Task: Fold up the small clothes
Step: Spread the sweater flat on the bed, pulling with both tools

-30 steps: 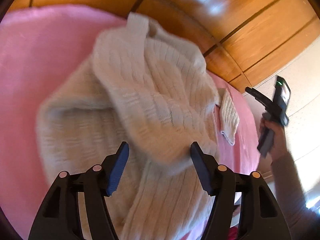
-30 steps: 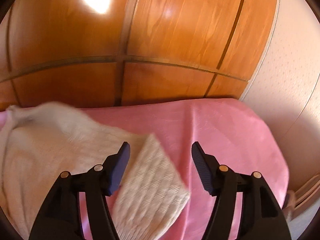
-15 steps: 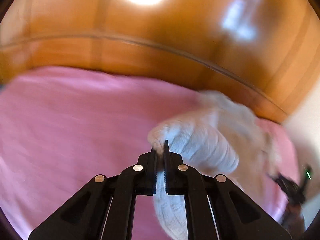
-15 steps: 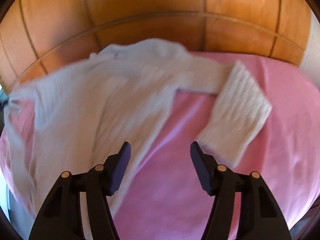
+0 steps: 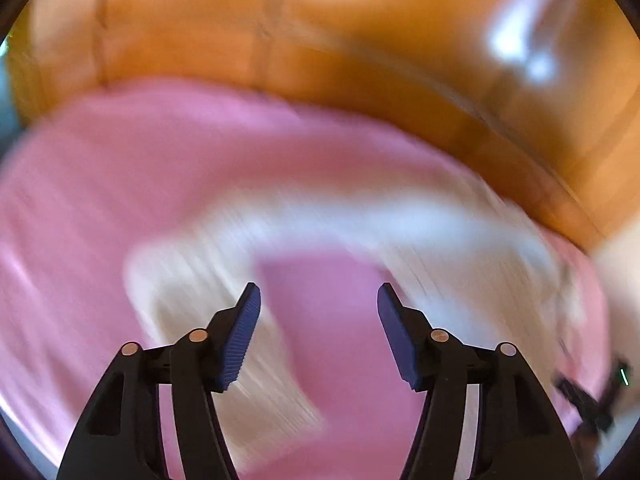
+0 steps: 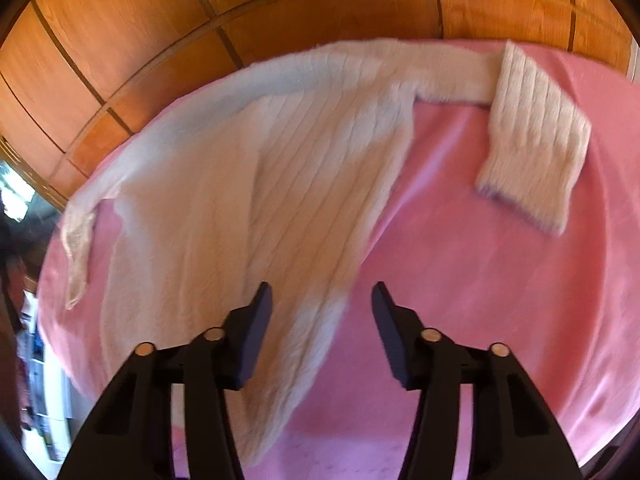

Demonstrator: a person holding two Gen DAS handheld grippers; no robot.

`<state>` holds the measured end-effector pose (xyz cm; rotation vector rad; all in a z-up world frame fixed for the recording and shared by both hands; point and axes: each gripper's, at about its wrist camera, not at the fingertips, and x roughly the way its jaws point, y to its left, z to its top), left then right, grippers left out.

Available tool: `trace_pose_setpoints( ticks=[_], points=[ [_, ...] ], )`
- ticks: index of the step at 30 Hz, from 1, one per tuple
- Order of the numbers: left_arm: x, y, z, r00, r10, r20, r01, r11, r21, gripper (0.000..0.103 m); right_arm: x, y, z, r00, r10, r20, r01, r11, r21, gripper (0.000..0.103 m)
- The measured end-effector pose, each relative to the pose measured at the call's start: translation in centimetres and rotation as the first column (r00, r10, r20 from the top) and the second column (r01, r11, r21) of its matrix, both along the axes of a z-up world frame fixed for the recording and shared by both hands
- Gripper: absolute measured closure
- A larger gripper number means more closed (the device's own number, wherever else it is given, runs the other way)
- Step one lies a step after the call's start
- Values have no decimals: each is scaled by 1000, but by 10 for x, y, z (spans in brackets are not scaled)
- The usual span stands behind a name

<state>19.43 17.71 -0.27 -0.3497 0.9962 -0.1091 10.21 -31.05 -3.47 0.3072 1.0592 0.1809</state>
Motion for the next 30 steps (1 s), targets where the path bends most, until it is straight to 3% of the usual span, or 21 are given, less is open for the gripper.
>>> trace_pose_setpoints(
  ticks=[2, 5, 9, 11, 12, 13, 14, 16, 18, 25, 27, 30],
  points=[
    [-28, -27, -27, 997, -71, -36, 67, 993, -101, 44, -9, 4, 0, 1000, 10, -8, -10, 1000, 19, 67],
    [-57, -59, -54, 990, -127, -63, 107, 963, -249, 44, -16, 12, -4, 999, 23, -21, -22, 998, 51, 70],
    [-72, -94, -75, 983, -166, -81, 129, 930, -344, 44, -27, 18, -12, 999, 27, -39, -23, 995, 93, 70],
    [-74, -108, -78, 985, -159, -62, 131, 937, -323, 44, -31, 18, -14, 999, 18, -35, -14, 993, 116, 78],
    [-72, -114, -77, 984, -171, -51, 147, 937, -316, 62, -32, 18, -14, 999, 20, -34, -16, 992, 124, 88],
    [-66, -119, -77, 979, -196, -58, 167, 931, -324, 91, -33, 19, -13, 999, 25, -30, -21, 993, 119, 91],
    [-63, -124, -77, 974, -217, -69, 183, 926, -330, 96, -34, 21, -11, 999, 31, -19, -29, 995, 99, 94],
    [-59, -127, -70, 976, -213, -41, 194, 942, -275, 98, -37, 23, 1, 999, 47, 18, -49, 996, 69, 97],
    [-61, -118, -57, 979, -203, -11, 192, 940, -283, 98, -41, 22, 25, 995, 59, 79, -63, 997, 54, 97],
    [-104, -54, 28, 975, -160, 157, 191, 958, -214, 99, -84, 0, 116, 956, 83, 281, -84, 996, -7, 98],
    [-121, -42, 39, 972, -162, 169, 195, 960, -201, 99, -104, -12, 127, 951, 81, 300, -84, 996, -3, 98],
    [-148, -34, 38, 975, -168, 142, 187, 974, -129, 99, -123, -19, 119, 961, 72, 267, -64, 997, -39, 98]
  ],
)
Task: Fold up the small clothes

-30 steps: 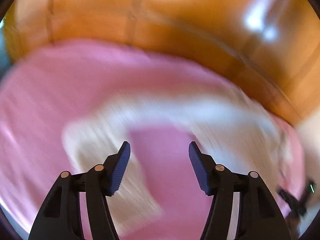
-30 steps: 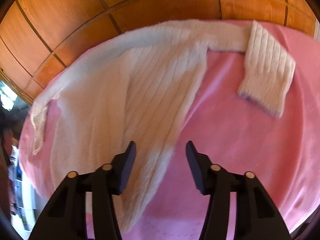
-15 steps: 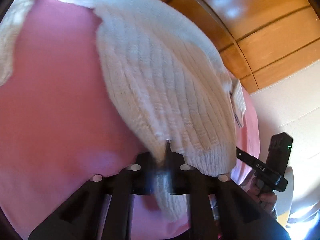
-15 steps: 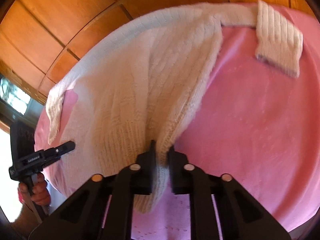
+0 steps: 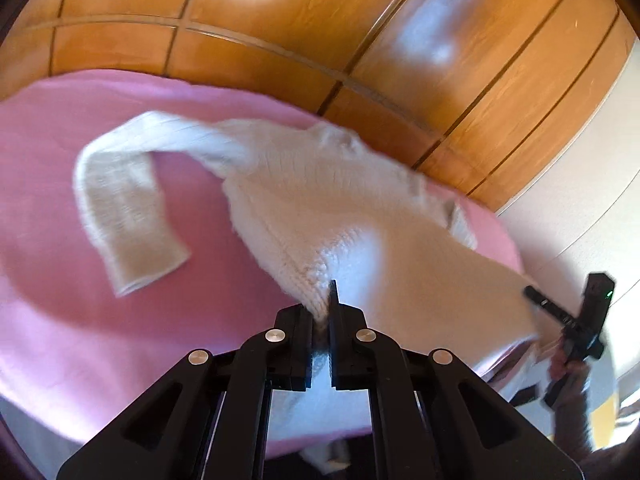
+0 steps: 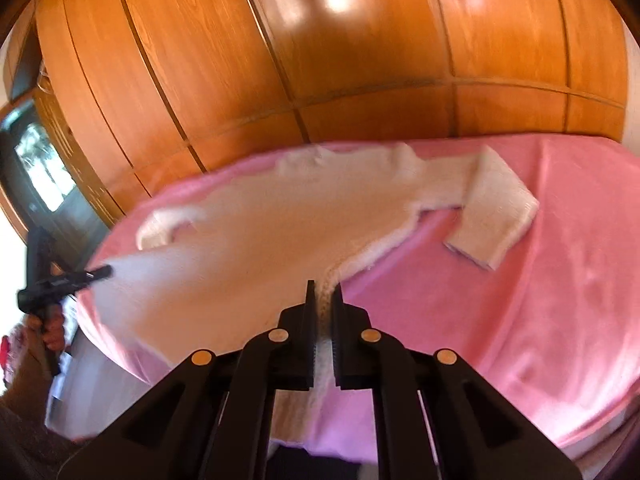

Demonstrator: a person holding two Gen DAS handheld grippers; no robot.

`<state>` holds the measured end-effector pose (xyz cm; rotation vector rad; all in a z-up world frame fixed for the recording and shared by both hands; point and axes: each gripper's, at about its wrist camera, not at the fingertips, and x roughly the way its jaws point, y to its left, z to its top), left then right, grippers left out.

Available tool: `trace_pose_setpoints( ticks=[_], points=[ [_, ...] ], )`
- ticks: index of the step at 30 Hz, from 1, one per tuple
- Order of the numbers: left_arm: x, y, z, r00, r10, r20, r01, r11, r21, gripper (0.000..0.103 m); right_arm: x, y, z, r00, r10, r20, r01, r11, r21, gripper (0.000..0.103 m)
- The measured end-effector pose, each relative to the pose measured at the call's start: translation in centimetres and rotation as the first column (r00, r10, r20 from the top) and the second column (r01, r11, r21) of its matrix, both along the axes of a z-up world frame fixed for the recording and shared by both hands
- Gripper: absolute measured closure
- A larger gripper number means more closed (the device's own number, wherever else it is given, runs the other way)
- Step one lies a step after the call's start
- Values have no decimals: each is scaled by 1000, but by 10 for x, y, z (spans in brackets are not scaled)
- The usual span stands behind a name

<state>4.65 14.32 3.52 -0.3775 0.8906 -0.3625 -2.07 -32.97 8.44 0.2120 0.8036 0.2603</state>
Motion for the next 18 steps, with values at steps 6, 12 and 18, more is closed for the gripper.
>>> trace_pose_setpoints(
  ticks=[6, 12, 18],
  points=[
    [-14, -14, -82, 975, 29, -219, -26, 999, 20, 99, -14, -22, -99, 961, -101, -259, 89, 994, -56, 98],
    [-20, 5, -94, 966, 85, -244, -104, 992, -67, 81, -5, -18, -114, 952, -137, -275, 96, 983, -158, 87],
    [-16, 8, -89, 973, 88, -214, -114, 987, -113, 74, 21, -11, -101, 970, -161, -184, 122, 971, -207, 30]
  ],
)
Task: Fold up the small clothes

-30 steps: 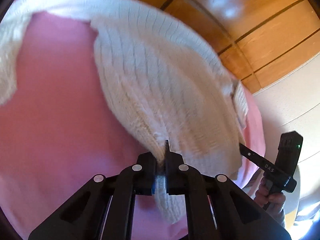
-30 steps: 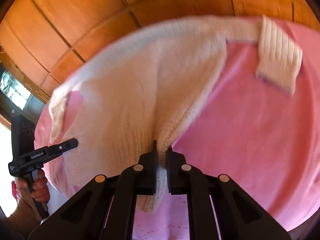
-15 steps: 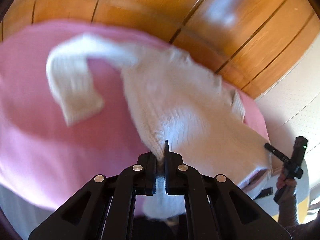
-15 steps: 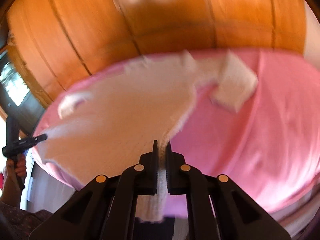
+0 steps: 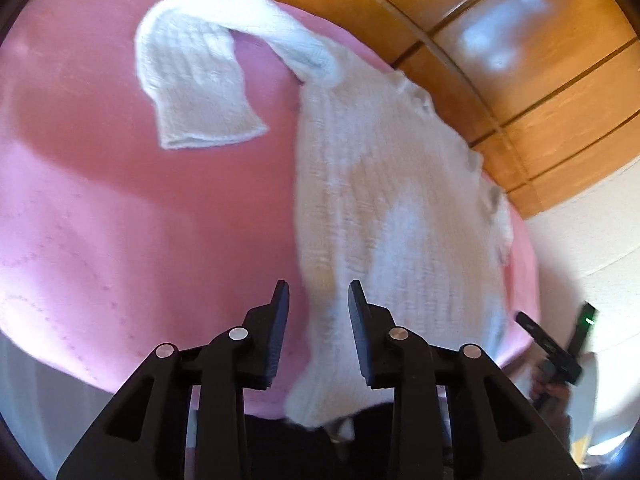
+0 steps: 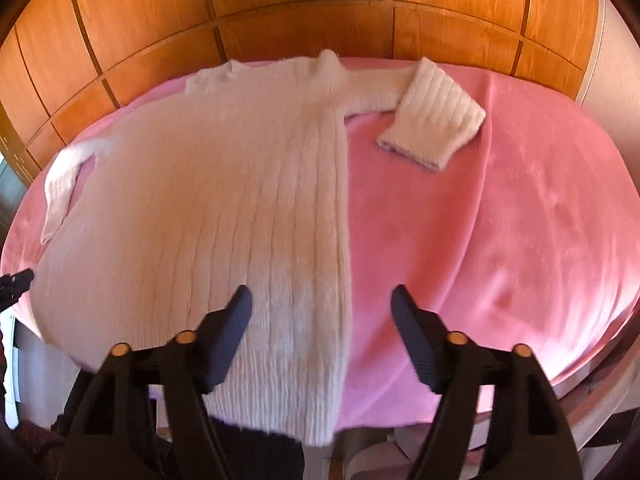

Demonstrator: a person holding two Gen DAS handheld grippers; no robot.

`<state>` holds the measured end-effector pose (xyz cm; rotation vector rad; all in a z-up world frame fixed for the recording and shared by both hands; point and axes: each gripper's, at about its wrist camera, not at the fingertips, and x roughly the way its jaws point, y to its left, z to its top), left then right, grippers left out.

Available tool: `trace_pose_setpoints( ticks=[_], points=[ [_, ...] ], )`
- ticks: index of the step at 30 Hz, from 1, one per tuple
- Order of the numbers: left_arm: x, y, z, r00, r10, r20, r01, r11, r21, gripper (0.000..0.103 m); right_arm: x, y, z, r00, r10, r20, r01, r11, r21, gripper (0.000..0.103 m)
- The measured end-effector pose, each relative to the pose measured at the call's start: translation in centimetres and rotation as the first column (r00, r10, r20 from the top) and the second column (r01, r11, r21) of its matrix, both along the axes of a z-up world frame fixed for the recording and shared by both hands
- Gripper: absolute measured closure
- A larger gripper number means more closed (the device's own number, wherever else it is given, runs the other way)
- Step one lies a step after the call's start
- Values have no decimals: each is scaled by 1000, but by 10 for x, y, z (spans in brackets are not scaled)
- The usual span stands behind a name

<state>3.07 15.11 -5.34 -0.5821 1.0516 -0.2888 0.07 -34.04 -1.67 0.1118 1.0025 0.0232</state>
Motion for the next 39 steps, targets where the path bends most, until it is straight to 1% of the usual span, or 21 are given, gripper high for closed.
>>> trace_pose_setpoints(
  ticks=[2, 4, 5, 6, 7, 8, 9, 13, 15, 16, 18, 19, 20, 21, 22, 23, 24, 26, 31, 38, 39],
  points=[
    [-2, -6, -2, 999, -46, 4, 46, 999, -12, 74, 11, 1, -10, 1000, -9, -16, 10, 999, 44, 30],
    [-1, -22, -13, 995, -97, -16, 97, 995, -9, 74, 22, 1, -29, 997, 8, -74, -1, 996, 95, 34],
    [0, -29, -17, 993, -112, -20, 112, 994, -4, 74, 27, 3, -39, 994, 18, -110, -7, 995, 99, 53],
    [0, -36, -20, 990, -138, -20, 138, 990, 8, 82, 30, 8, -42, 992, 27, -124, -16, 996, 93, 71],
    [-2, -45, -19, 986, -166, -8, 166, 986, 23, 97, 30, 12, -41, 992, 52, -112, -42, 996, 85, 81],
    [-3, -47, -15, 985, -171, 10, 170, 985, 27, 97, 29, 15, -35, 992, 80, -100, -70, 993, 98, 93],
    [-4, -47, -11, 985, -171, 28, 171, 985, 19, 98, 26, 17, -24, 993, 93, -70, -86, 991, 101, 93],
    [-12, -29, 39, 971, -182, 158, 198, 976, -94, 98, 7, 8, 35, 989, 124, 78, -136, 975, 174, 94],
    [-17, -24, 52, 964, -194, 182, 215, 971, -102, 98, 3, 2, 44, 988, 123, 91, -137, 975, 176, 94],
    [-17, -25, 53, 964, -203, 171, 217, 973, -72, 98, 4, -2, 38, 991, 117, 67, -125, 983, 137, 94],
    [-12, -29, 39, 974, -196, 111, 194, 981, 21, 98, 12, -6, 13, 995, 100, -16, -97, 989, 114, 94],
    [-6, -30, 20, 981, -191, 44, 190, 981, 32, 96, 16, -7, -1, 994, 90, -57, -82, 989, 122, 94],
    [-2, -29, 11, 985, -174, 5, 174, 984, 38, 91, 19, -8, -13, 994, 71, -88, -62, 992, 108, 90],
    [2, -27, 1, 990, -139, -35, 141, 989, 48, 77, 23, -8, -17, 993, 61, -103, -51, 995, 89, 86],
    [4, -19, -5, 995, -84, -54, 87, 995, 44, 70, 26, -8, -21, 993, 51, -108, -44, 997, 64, 84],
    [6, -8, -8, 998, -26, -54, 28, 999, 30, 70, 28, -9, -20, 994, 45, -98, -39, 998, 58, 78],
    [7, 1, -8, 998, 17, -56, -16, 1000, 27, 70, 29, -9, -18, 995, 39, -88, -35, 998, 53, 63],
    [14, 28, -6, 990, 135, -48, -133, 990, 42, 70, 35, -3, -8, 999, 17, -36, -16, 1000, 14, 50],
    [38, 69, -5, 949, 313, -25, -310, 946, 93, 70, 48, 40, 10, 992, 115, 59, -117, 993, 26, 45],
    [95, 79, -20, 919, 393, -12, -387, 909, 154, 70, 84, 135, -11, 952, 298, 63, -303, 947, 103, 42],
    [103, 77, -21, 926, 378, -14, -370, 913, 174, 84, 82, 141, -14, 948, 312, 60, -317, 943, 103, 42]
  ],
)
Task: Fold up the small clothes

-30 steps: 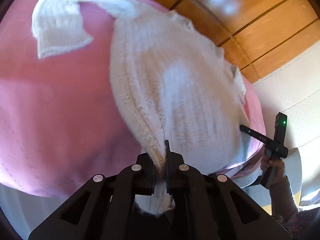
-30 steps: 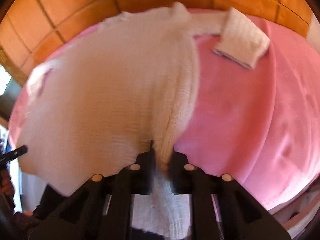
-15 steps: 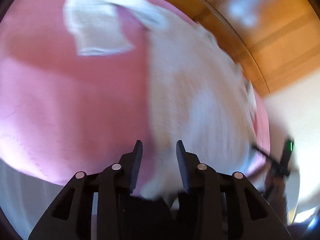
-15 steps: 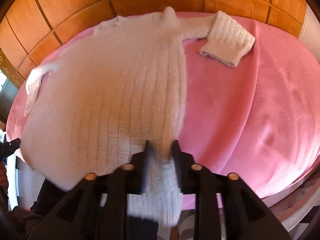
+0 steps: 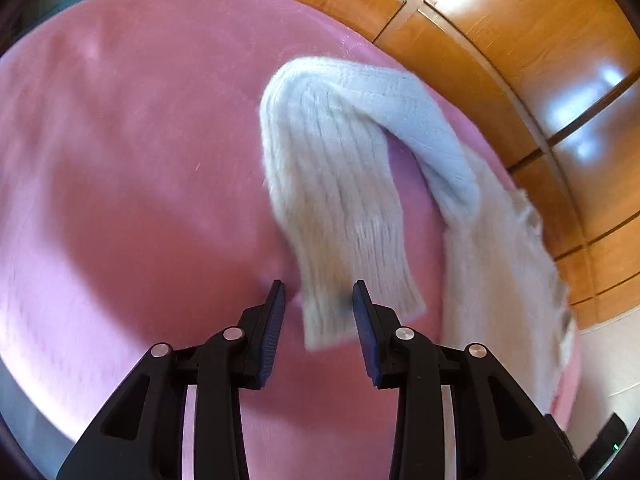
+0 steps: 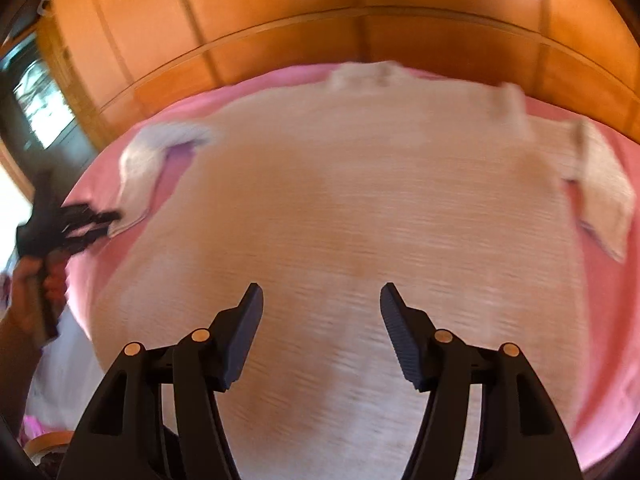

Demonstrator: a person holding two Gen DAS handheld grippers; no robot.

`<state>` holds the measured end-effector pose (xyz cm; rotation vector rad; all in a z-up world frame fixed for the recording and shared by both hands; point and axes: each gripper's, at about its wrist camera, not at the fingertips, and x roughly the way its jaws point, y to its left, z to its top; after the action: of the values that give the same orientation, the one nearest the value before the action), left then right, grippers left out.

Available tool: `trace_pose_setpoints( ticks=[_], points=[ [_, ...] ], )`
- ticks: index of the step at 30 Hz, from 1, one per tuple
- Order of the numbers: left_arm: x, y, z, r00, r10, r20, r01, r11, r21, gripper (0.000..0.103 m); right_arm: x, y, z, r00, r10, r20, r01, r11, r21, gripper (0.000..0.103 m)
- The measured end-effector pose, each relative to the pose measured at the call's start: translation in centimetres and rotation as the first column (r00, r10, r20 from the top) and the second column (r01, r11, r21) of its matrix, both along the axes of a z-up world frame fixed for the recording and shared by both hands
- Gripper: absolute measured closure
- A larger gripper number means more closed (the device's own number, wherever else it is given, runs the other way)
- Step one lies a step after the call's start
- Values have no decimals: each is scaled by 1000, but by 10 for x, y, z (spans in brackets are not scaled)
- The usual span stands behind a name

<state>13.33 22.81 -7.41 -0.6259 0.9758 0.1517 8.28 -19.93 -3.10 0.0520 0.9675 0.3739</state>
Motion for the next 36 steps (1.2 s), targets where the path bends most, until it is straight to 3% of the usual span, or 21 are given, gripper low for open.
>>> trace_pose_setpoints(
  ticks=[1, 3, 7, 11, 14, 18, 21, 24, 26, 27, 30, 32, 34, 36],
  points=[
    [8, 2, 0, 1000, -29, -8, 29, 1000, 2, 98, 4, 11, -5, 1000, 20, -7, -20, 1000, -2, 42],
    [17, 2, 10, 997, -76, 5, 76, 997, 19, 98, 5, 23, -13, 999, 48, -13, -48, 999, 0, 43],
    [-3, 31, 72, 985, -148, 92, 140, 986, 89, 98, 6, 38, -27, 996, 80, -30, -80, 997, -18, 42],
    [-24, 76, 135, 982, -131, 133, 100, 971, 219, 98, 4, 31, -37, 997, 74, -37, -74, 997, 3, 42],
    [-19, 111, 158, 991, -77, 108, 37, 941, 338, 98, 7, 30, -40, 998, 59, -37, -58, 998, 17, 42],
    [19, 159, 149, 999, 45, 5, -43, 902, 430, 99, 10, 29, -39, 998, 50, -31, -49, 999, 13, 42],
    [57, 179, 119, 985, 131, -110, -60, 867, 494, 99, 14, 30, -41, 999, 45, -30, -45, 999, 13, 42],
    [88, 192, 65, 933, 223, -281, -9, 799, 601, 98, 16, 34, -43, 999, 44, -27, -44, 999, 5, 41],
    [91, 199, 44, 906, 275, -323, -33, 804, 594, 94, 17, 37, -43, 999, 45, -26, -45, 999, 2, 38],
    [88, 197, 43, 914, 292, -283, -82, 814, 576, 91, 16, 39, -43, 999, 48, -25, -48, 999, -2, 36],
    [68, 182, 54, 941, 300, -157, -186, 845, 501, 56, 16, 43, -45, 998, 55, -17, -55, 998, -13, 30],
    [41, 162, 65, 966, 256, -31, -228, 903, 364, 55, 14, 47, -45, 998, 60, -12, -60, 998, -20, 27],
    [22, 137, 65, 982, 182, 46, -187, 966, 181, 55, 14, 49, -47, 998, 63, -7, -63, 998, -21, 24],
    [14, 109, 57, 991, 103, 89, -107, 993, 43, 55, 13, 50, -47, 998, 67, -3, -67, 997, -27, 22]
  ],
)
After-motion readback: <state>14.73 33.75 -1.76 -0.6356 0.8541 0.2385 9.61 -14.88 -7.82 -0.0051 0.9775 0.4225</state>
